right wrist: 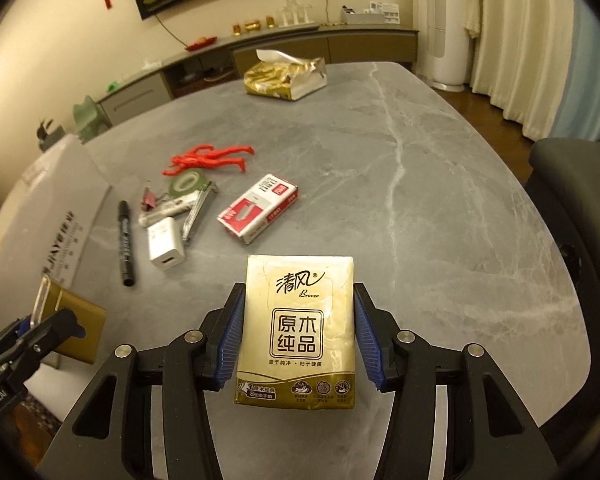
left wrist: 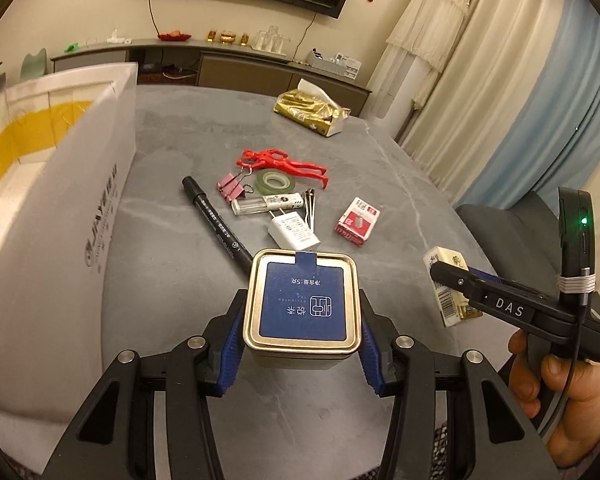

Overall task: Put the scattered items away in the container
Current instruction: 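Lift and carry the tin and tissue pack over the white box with both tools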

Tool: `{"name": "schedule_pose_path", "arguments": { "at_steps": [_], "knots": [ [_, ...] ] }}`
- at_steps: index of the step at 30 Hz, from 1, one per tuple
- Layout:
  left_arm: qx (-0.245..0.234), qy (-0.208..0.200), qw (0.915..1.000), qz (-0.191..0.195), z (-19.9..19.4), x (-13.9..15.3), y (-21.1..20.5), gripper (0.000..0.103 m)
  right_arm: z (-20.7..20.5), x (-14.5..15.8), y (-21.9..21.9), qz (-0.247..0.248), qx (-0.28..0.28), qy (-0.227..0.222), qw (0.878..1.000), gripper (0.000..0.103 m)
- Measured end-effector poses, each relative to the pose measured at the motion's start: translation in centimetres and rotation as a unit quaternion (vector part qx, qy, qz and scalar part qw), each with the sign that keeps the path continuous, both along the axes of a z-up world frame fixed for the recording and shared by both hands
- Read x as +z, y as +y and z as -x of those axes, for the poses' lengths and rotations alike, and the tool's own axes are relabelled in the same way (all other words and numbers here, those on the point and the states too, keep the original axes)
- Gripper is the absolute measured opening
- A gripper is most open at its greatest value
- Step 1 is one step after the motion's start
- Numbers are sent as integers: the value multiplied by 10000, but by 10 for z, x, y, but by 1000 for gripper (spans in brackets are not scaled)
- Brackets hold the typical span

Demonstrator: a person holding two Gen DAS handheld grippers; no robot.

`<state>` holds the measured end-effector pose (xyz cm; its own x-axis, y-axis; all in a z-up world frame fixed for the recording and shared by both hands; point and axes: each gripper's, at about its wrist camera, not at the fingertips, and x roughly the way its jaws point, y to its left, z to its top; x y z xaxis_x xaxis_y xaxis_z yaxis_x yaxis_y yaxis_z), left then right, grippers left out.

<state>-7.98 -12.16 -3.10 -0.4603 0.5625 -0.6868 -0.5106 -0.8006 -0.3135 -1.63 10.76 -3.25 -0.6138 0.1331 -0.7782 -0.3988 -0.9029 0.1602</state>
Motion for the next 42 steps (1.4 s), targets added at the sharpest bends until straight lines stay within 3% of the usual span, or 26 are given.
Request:
{"name": "schedule_pose_path", "arguments": {
  "at_steps": [16,30,42],
  "knots": [
    [546,651,9945,619,-54,62,-28,51,-22,37,-54,290,742,573,9952,54],
    [1195,1073,9839,788,-61,104,-66,51,-25,74,-114,-91,1479,886,9850,54],
    [1714,1153,9750,823,-46,118,-110,51,-5,103,-159,-513,2035,1048,9721,54]
  ]
}}
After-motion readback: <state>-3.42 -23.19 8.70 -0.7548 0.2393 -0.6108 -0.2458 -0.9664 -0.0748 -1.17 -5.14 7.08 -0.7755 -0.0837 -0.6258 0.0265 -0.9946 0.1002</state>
